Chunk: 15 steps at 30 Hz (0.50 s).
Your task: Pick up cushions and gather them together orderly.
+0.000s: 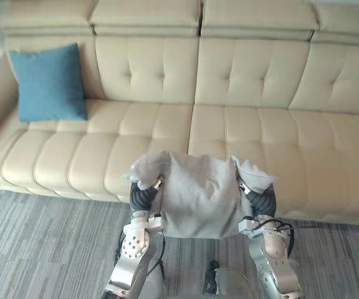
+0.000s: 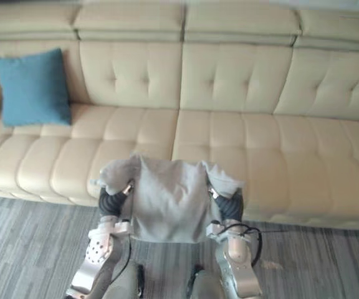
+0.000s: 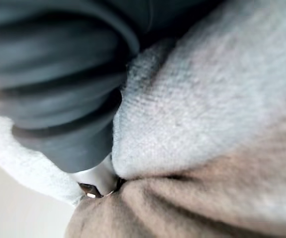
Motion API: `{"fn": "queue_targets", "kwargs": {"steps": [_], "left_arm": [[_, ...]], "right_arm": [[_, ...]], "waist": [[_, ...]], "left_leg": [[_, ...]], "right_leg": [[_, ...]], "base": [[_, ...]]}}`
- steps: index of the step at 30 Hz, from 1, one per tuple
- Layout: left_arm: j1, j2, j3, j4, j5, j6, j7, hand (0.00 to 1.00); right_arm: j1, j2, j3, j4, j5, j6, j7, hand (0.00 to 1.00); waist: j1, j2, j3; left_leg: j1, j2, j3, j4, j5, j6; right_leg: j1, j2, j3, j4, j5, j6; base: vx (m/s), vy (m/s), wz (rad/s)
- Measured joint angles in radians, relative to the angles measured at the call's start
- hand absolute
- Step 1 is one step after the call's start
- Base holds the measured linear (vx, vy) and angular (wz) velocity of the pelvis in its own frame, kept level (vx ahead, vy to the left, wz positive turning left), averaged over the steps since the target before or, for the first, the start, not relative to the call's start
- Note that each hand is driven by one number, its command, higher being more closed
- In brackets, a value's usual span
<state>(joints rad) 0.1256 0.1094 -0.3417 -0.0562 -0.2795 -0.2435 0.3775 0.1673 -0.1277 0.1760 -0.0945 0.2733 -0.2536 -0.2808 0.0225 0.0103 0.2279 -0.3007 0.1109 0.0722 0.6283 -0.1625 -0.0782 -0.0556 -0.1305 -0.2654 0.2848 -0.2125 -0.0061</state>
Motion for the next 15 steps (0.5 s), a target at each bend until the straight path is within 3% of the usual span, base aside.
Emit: {"fn": "queue_targets", "kwargs": {"steps": [2, 4, 5, 6, 8, 9, 10, 13, 14, 15], "left_arm": [[0.013, 0.000, 0.000, 0.000, 0.000, 0.007, -0.011, 1.00], [0.029, 0.000, 0.000, -0.001, 0.000, 0.013, -0.011, 1.00], [0.050, 0.003, 0.001, -0.001, 0.000, 0.016, -0.011, 1.00], [0.074, 0.008, 0.001, -0.002, 0.000, 0.019, -0.014, 1.00], [0.091, 0.023, 0.001, -0.011, -0.006, 0.021, -0.018, 1.00], [0.093, 0.039, 0.005, -0.014, -0.012, 0.022, -0.019, 1.00], [0.094, 0.043, 0.011, -0.014, -0.017, 0.024, -0.019, 1.00], [0.099, 0.046, 0.031, -0.015, -0.019, 0.039, -0.040, 1.00], [0.100, 0.050, 0.040, -0.019, -0.018, 0.041, -0.051, 1.00], [0.099, 0.053, 0.043, -0.025, -0.018, 0.041, -0.055, 1.00]], "right_arm": [[-0.002, -0.001, -0.005, 0.002, 0.000, 0.001, 0.000, 1.00], [-0.008, -0.002, -0.007, 0.018, 0.000, 0.002, 0.000, 1.00], [-0.020, 0.000, -0.006, 0.054, 0.000, 0.009, 0.003, 1.00], [-0.021, 0.001, -0.002, 0.082, 0.000, 0.026, 0.009, 1.00], [-0.004, 0.000, 0.006, 0.086, 0.000, 0.039, 0.023, 1.00], [-0.005, 0.001, 0.018, 0.095, 0.000, 0.039, 0.037, 1.00], [-0.010, 0.001, 0.021, 0.106, 0.000, 0.039, 0.044, 1.00], [-0.018, 0.004, 0.021, 0.165, 0.000, 0.043, 0.068, 1.00], [-0.019, 0.010, 0.021, 0.187, 0.000, 0.044, 0.078, 1.00], [-0.021, 0.013, 0.021, 0.198, 0.000, 0.044, 0.082, 1.00]], "waist": [[0.008, 0.003, -0.009], [0.026, 0.015, -0.019], [0.043, 0.022, -0.029], [0.045, 0.010, -0.045], [0.044, -0.026, -0.074], [0.048, -0.049, -0.088], [0.048, -0.052, -0.090], [0.040, -0.052, -0.090], [0.033, -0.051, -0.089], [0.028, -0.050, -0.089]], "left_leg": [[-0.001, -0.043, -0.007, -0.185, -0.003, 0.005], [0.016, -0.072, -0.034, -0.396, 0.044, -0.008], [0.056, -0.065, -0.022, -0.458, 0.134, -0.015], [0.067, -0.070, -0.004, -0.448, 0.158, 0.012], [0.061, -0.093, 0.035, -0.405, 0.116, 0.065], [0.077, -0.104, 0.074, -0.406, 0.092, 0.079], [0.091, -0.106, 0.089, -0.406, 0.082, 0.079], [0.226, -0.103, 0.149, -0.422, 0.040, 0.105], [0.282, -0.095, 0.154, -0.443, 0.027, 0.110], [0.305, -0.088, 0.157, -0.451, 0.020, 0.109]], "right_leg": [[0.003, -0.001, 0.021, -0.029, 0.004, -0.006], [0.017, 0.010, 0.049, -0.064, 0.006, 0.004], [0.043, 0.024, 0.086, -0.101, 0.015, 0.030], [0.065, 0.026, 0.122, -0.144, 0.028, 0.033], [0.072, -0.001, 0.164, -0.140, 0.028, 0.064], [0.042, -0.026, 0.196, -0.075, 0.015, 0.091], [0.024, -0.031, 0.206, -0.029, 0.012, 0.098], [-0.058, -0.068, 0.184, 0.285, 0.034, 0.174], [-0.095, -0.091, 0.155, 0.418, 0.062, 0.170], [-0.112, -0.095, 0.139, 0.473, 0.049, 0.149]], "base": [[0.13, 0.108, -0.30], [0.24, 0.174, -0.58], [0.35, 0.213, -0.76], [0.36, 0.219, -0.72], [0.35, 0.178, -0.49], [0.38, 0.160, -0.58], [0.37, 0.134, -0.72], [0.35, 0.097, -0.57], [0.28, 0.021, -0.19], [0.31, -0.010, -0.18]]}}
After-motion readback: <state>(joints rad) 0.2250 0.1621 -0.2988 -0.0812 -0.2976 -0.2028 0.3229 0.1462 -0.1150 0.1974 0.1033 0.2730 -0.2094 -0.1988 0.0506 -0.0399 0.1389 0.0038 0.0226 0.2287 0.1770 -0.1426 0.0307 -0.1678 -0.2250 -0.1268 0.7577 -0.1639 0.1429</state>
